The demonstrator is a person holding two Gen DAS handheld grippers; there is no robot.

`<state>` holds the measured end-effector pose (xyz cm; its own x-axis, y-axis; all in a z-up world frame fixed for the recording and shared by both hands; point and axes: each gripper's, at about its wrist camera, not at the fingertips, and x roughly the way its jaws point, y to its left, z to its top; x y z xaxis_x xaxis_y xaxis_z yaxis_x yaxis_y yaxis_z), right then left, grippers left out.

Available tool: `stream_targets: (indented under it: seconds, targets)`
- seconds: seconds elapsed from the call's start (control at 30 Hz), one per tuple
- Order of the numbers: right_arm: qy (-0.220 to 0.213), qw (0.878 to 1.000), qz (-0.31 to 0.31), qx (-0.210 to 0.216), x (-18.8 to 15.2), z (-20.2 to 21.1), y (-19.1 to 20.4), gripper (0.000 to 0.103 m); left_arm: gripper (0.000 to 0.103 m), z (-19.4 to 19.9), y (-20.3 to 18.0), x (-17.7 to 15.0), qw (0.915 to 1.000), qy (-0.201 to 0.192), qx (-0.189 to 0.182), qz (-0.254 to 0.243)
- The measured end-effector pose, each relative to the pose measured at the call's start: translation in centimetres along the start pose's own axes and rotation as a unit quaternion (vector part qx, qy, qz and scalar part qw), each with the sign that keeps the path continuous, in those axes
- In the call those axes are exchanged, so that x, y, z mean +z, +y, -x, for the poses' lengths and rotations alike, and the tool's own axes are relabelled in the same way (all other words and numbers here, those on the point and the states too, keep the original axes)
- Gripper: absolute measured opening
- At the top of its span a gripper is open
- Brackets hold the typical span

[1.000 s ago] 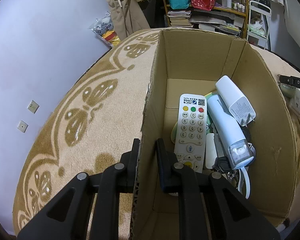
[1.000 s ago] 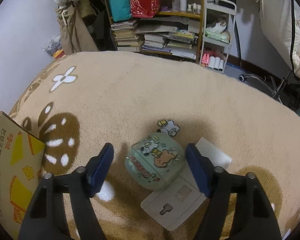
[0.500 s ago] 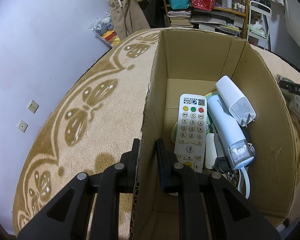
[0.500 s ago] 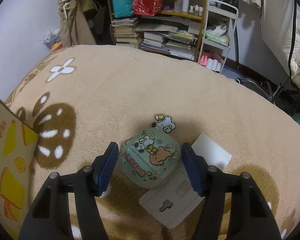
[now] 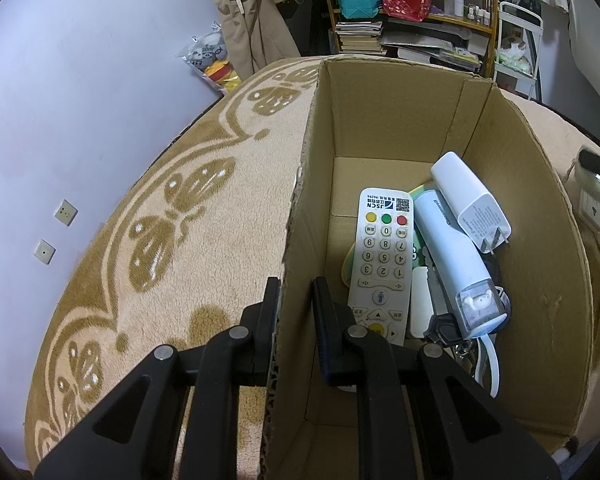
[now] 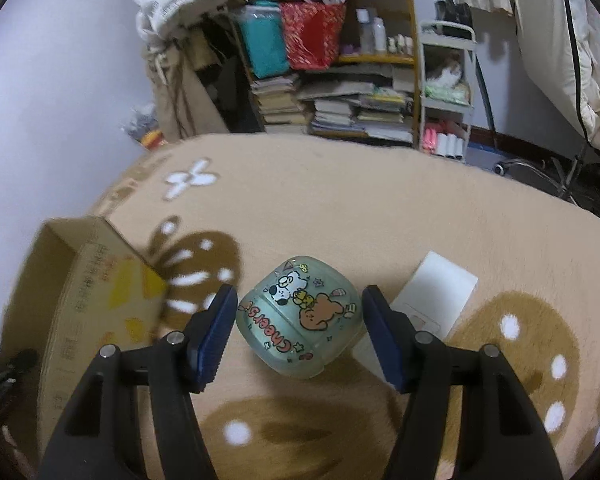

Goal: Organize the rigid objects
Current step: 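Carry the green Cheers case into the box and release it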

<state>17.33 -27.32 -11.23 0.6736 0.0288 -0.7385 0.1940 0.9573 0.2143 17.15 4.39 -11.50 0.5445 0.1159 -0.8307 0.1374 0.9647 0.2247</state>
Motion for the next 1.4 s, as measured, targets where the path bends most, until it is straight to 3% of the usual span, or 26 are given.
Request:
stream_targets:
  seconds: [0.23,0.37,0.77,1.2,1.4]
  targets:
    - [-0.056,0.996,0.018,0.069,1.6,4.3,4.4,0.069,0.015,0.0,0.0,0.0,1.0000,0.000,0.000,-0.001]
    - [-0.067,0.992,0.031,0.103,2.3,5.4,7.6,0.069,0.015,0.0,0.0,0.0,1.0000,0.000,0.000,0.000]
    - [-0.055,0.979,0.096,0.169,-0.2,6.6,14.4,0.069,0.015,0.0,0.0,0.1,1.0000,-0.001,0.002,0.000]
    - [-0.005,0.980,0.122,0.156,-3.2,4.3,16.4,0.069,0.015,0.1,0.1,0.1,1.0000,0.000,-0.001,0.001]
    - [-0.003,0.984,0.128,0.124,-3.4,3.6,16.2,0.069,0.015,0.1,0.1,0.1,1.0000,0.000,-0.002,0.002]
